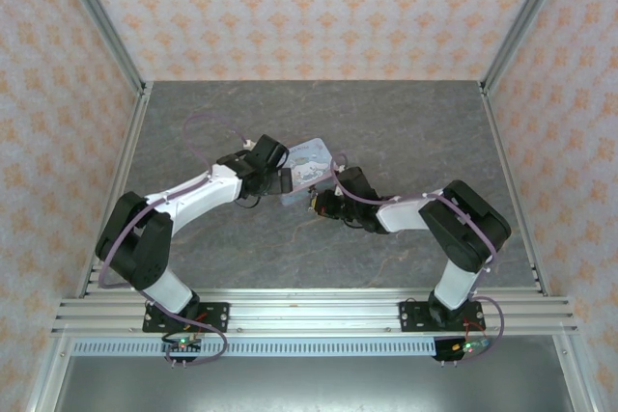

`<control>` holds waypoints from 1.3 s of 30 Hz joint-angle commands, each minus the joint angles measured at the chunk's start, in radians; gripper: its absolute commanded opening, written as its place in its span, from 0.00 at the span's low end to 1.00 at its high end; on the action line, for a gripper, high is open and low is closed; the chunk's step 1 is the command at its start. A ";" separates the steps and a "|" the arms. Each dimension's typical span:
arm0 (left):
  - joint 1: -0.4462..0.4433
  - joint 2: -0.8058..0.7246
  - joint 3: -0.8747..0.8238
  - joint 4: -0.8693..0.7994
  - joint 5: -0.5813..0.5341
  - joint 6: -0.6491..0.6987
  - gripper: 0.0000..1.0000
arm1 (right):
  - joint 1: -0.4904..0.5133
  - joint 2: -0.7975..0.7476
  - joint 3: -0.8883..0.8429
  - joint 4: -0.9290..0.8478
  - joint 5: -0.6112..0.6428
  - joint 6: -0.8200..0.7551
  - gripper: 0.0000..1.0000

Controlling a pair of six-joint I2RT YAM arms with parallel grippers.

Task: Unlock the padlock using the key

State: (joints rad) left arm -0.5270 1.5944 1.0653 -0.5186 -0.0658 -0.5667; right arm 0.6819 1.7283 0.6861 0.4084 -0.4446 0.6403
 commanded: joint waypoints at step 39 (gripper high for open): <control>-0.042 0.074 -0.097 0.017 -0.029 -0.019 0.99 | -0.098 0.021 -0.004 0.203 0.057 0.345 0.00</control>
State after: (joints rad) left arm -0.5682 1.6131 1.0191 -0.3676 -0.0772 -0.6018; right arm 0.6014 1.7641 0.6441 0.6247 -0.4026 1.0115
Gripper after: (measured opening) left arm 0.989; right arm 0.039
